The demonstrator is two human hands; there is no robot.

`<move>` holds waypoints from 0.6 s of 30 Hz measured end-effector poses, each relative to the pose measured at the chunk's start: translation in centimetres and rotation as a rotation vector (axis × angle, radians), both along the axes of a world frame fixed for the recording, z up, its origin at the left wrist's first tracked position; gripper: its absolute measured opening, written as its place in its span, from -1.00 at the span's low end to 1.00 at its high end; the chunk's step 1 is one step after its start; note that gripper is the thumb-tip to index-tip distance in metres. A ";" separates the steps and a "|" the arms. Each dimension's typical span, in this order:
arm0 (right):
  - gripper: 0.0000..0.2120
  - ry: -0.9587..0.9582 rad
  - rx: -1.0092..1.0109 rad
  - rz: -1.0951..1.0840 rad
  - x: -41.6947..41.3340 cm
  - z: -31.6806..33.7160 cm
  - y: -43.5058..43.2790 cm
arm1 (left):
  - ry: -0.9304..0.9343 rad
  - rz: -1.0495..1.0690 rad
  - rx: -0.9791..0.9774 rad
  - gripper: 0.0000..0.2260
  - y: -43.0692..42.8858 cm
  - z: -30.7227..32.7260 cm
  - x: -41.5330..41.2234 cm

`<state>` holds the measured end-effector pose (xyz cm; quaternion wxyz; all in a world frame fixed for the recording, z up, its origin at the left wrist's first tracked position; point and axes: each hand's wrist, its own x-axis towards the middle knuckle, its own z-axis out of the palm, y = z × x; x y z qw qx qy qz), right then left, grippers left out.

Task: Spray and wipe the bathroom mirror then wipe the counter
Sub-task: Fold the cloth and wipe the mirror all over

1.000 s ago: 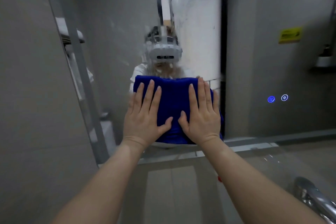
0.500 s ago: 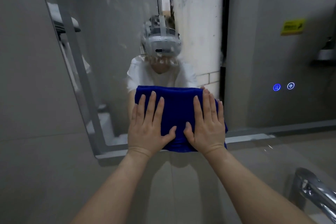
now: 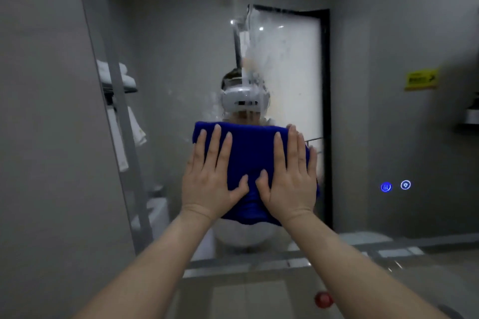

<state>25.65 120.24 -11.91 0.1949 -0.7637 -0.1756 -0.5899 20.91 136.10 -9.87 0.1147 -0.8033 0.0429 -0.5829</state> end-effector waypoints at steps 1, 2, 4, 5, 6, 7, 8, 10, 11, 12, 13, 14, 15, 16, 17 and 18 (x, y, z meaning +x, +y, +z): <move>-0.31 -0.003 -0.010 0.008 0.1 2.4 -0.2 | -0.001 0.002 -0.019 -0.24 -0.4 2.1 0.1; -0.31 -0.008 -0.026 0.012 0.3 4.6 -0.6 | -0.006 0.008 -0.033 -0.25 -0.8 4.0 0.3; -0.30 -0.011 -0.051 0.015 0.7 8.8 -1.4 | -0.018 0.018 -0.052 -0.25 -1.5 7.9 0.6; -0.29 -0.008 -0.063 0.018 0.8 10.9 -1.8 | -0.021 0.019 -0.062 -0.25 -1.9 9.9 0.7; -0.29 -0.001 -0.078 0.020 0.9 12.9 -2.3 | -0.021 0.020 -0.069 -0.24 -2.2 11.7 0.8; -0.28 0.000 -0.097 0.019 0.9 14.9 -2.7 | -0.023 0.019 -0.074 -0.24 -2.6 13.6 0.8; -0.28 -0.008 -0.116 0.015 1.0 16.8 -3.2 | -0.028 0.017 -0.081 -0.23 -2.9 15.3 0.9; -0.28 -0.037 -0.163 0.008 1.2 20.4 -4.0 | -0.042 0.018 -0.094 -0.22 -3.3 18.4 0.9; -0.28 -0.051 -0.183 0.003 1.3 22.0 -4.4 | -0.052 0.026 -0.096 -0.22 -3.5 19.7 0.9; -0.29 -0.064 -0.194 -0.002 1.5 23.4 -4.7 | -0.067 0.035 -0.094 -0.22 -3.6 21.0 1.0; -0.29 -0.074 -0.200 -0.004 1.6 24.8 -5.0 | -0.082 0.038 -0.089 -0.23 -3.7 22.2 1.1; -0.30 -0.081 -0.202 -0.002 1.7 26.0 -5.2 | -0.097 0.036 -0.083 -0.23 -3.9 23.4 1.1; -0.30 -0.091 -0.203 -0.002 1.8 27.2 -5.4 | -0.108 0.038 -0.076 -0.24 -4.0 24.6 1.1; -0.31 -0.105 -0.206 -0.007 1.9 28.3 -5.4 | -0.118 0.042 -0.071 -0.24 -4.2 25.8 1.2; -0.31 -0.116 -0.211 -0.015 2.0 29.4 -5.5 | -0.127 0.044 -0.068 -0.24 -4.3 26.9 1.2; -0.31 -0.123 -0.214 -0.021 2.0 30.3 -5.6 | -0.131 0.044 -0.068 -0.24 -4.4 27.7 1.3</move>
